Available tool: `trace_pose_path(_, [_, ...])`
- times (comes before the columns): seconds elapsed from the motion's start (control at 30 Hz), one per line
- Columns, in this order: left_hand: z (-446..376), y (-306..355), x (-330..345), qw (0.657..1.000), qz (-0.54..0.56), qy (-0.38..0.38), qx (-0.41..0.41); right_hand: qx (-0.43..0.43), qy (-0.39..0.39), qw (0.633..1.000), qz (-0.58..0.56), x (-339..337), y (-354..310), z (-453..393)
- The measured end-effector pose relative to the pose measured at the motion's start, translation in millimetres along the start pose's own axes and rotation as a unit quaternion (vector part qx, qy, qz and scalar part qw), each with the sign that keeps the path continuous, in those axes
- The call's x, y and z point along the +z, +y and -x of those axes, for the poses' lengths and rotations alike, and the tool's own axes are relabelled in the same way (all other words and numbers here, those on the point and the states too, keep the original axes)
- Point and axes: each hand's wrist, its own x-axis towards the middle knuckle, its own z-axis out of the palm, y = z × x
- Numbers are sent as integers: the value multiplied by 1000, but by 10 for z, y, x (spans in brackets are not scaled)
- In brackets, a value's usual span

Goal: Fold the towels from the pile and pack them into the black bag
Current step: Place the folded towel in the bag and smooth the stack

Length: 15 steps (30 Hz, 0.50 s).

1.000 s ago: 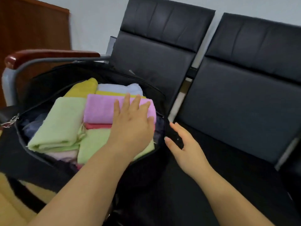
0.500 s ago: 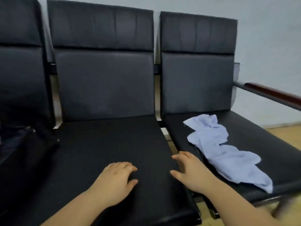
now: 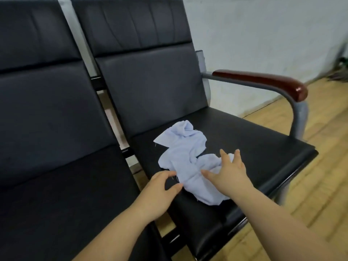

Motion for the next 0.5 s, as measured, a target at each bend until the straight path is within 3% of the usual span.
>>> trace_pose_path(0.23, [-738,77,192,997,-56,29,-43,24,-2,997,70,45,70,-72])
trace_pose_path(0.4, [-968,-101,236,997,-47,-8,-62,17,-43,999,14,137,-61,-188])
trace_pose_path(0.5, [-960,-126,289,999,-32,-9,-34,16,-44,989,-141,163,-165,-307])
